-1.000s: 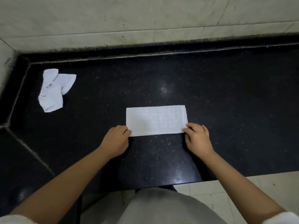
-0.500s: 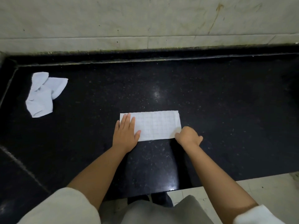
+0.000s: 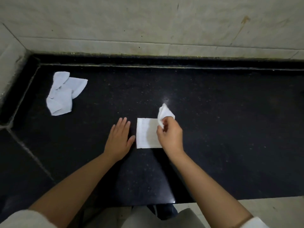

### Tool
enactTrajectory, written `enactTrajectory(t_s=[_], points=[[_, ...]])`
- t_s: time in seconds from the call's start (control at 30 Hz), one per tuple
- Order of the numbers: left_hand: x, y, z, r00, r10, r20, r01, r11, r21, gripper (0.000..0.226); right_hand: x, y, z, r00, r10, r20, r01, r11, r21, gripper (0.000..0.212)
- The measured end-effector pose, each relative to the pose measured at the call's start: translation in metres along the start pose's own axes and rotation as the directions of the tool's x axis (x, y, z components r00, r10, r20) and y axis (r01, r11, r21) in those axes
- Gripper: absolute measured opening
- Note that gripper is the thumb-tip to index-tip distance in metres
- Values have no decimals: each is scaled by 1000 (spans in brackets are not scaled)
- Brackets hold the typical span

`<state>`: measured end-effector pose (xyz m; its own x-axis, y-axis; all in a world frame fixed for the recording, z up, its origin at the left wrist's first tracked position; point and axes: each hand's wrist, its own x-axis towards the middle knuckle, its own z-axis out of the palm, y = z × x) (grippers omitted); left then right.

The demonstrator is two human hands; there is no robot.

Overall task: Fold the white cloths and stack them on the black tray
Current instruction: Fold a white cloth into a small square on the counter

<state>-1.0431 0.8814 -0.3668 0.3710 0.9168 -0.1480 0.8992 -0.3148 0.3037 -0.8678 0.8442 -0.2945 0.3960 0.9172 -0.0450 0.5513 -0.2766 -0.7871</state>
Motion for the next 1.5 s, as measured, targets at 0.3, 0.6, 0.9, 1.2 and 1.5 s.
enactTrajectory(t_s=[0.3, 0.6, 0.9, 1.2, 1.5], points=[[-26, -33, 8, 994, -104, 46, 99, 991, 88, 88, -26, 29, 67, 944, -220, 245, 279, 930, -238, 11], [-26, -34, 8, 996, -91, 13, 90, 992, 86, 88, -19, 19, 64, 964, -266, 26, 267, 959, -89, 8], [-26, -34, 8, 995, -94, 34, 90, 992, 82, 89, -32, 41, 75, 916, -336, 217, 377, 907, -187, 14], [-26, -35, 8, 997, -78, 29, 75, 993, 91, 87, -35, 31, 86, 974, -227, 13, 227, 974, 14, 26], [-26, -35, 10, 998, -62, -19, 63, 997, 49, 72, -36, 48, 66, 774, -559, 297, 629, 733, -259, 37]])
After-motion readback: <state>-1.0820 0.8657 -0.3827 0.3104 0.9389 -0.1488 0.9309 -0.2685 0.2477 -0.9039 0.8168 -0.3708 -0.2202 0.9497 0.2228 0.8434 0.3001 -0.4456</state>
